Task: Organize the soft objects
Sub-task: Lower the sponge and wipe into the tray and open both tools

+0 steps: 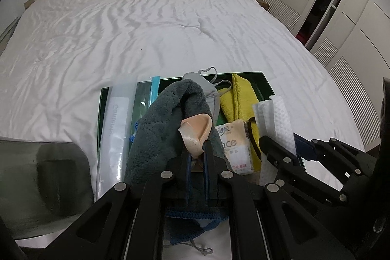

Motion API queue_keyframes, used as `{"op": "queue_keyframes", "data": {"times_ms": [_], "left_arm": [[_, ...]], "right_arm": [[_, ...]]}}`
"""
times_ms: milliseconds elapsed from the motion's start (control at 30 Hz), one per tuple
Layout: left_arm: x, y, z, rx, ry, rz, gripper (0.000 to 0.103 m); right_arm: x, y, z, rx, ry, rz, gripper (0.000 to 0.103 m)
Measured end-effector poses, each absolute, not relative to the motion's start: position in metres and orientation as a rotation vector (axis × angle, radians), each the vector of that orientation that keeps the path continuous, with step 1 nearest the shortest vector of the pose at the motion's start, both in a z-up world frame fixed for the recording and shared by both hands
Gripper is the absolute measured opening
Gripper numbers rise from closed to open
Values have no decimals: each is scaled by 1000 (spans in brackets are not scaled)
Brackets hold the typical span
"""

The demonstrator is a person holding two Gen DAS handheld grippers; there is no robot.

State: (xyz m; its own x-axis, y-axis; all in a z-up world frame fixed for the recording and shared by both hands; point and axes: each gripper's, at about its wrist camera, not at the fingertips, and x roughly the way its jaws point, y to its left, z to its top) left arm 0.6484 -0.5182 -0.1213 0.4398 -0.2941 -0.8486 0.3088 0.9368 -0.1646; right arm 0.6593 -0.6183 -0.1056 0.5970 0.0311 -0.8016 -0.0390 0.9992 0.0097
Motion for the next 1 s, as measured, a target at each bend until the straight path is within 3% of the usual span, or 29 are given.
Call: {"op": "queue_keyframes", "data": {"times_ms": [267, 333, 400, 500, 667, 867, 1000], "left_arm": [[650, -516, -120, 18, 1043, -364, 19], [650, -514, -119, 17, 1042, -363, 32], [650, -515, -117, 24, 1031, -360, 35], [650, -514, -114, 19, 1022, -357, 46], [649, -514, -110, 21, 1007, -350, 47], [650, -510, -104, 14, 991, -333, 58], [649, -508, -101, 7, 987, -328, 58]], "right_arm": [[662, -616, -109, -12, 930, 46, 39], [662, -618, -108, -6, 926, 43, 47], [661, -618, -107, -9, 922, 43, 50], [661, -616, -105, -16, 916, 38, 55], [659, -612, -102, -28, 901, 35, 57], [659, -611, -99, -30, 891, 32, 60], [659, -609, -97, -35, 885, 28, 62]]}}
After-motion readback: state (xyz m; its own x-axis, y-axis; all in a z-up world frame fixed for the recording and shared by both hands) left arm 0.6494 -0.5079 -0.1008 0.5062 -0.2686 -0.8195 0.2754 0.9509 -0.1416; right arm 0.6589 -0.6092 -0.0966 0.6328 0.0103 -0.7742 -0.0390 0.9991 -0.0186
